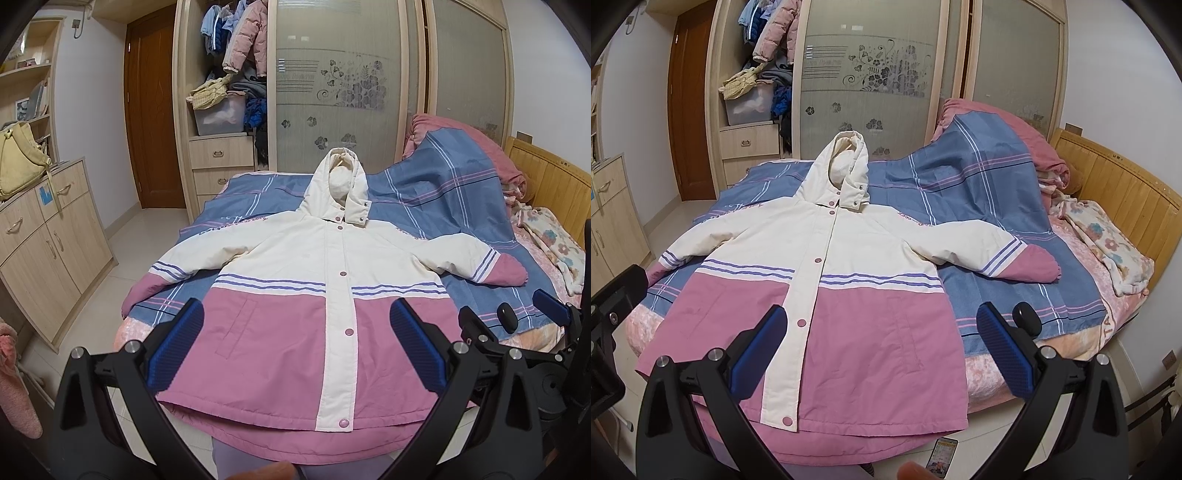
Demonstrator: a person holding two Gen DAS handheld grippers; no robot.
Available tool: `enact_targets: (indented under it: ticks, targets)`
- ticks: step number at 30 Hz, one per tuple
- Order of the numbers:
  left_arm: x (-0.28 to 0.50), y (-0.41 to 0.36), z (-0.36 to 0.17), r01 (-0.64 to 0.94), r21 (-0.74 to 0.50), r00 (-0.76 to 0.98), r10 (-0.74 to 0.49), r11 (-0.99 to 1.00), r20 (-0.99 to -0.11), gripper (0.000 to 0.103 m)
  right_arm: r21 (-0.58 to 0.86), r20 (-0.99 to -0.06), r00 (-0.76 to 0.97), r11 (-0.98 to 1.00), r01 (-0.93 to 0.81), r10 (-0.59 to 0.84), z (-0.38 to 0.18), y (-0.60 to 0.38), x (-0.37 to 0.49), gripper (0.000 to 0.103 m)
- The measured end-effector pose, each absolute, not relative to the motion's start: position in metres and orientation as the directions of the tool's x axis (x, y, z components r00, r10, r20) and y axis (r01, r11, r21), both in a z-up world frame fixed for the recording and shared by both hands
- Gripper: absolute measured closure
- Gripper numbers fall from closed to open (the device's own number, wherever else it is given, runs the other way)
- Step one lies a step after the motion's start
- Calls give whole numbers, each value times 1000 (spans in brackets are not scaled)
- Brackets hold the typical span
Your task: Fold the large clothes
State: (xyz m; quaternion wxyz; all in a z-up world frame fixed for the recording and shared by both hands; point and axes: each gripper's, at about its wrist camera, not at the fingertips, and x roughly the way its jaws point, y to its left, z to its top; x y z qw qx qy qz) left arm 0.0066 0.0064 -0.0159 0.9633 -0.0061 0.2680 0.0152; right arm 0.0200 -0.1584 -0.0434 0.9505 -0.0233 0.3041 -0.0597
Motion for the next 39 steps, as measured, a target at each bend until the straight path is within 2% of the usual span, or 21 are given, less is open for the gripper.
enact_targets:
  ticks: [32,39]
  targets:
    - [6,7,-14,-32,-3,853,26,999,-521,2,-79,-588,800,992,94,-122,-46,-162,25,1]
    - [20,10,-27,-23,-39,828,-3,999,-561,2,-63,-594,798,995,83,-104,-55,-176,39,1]
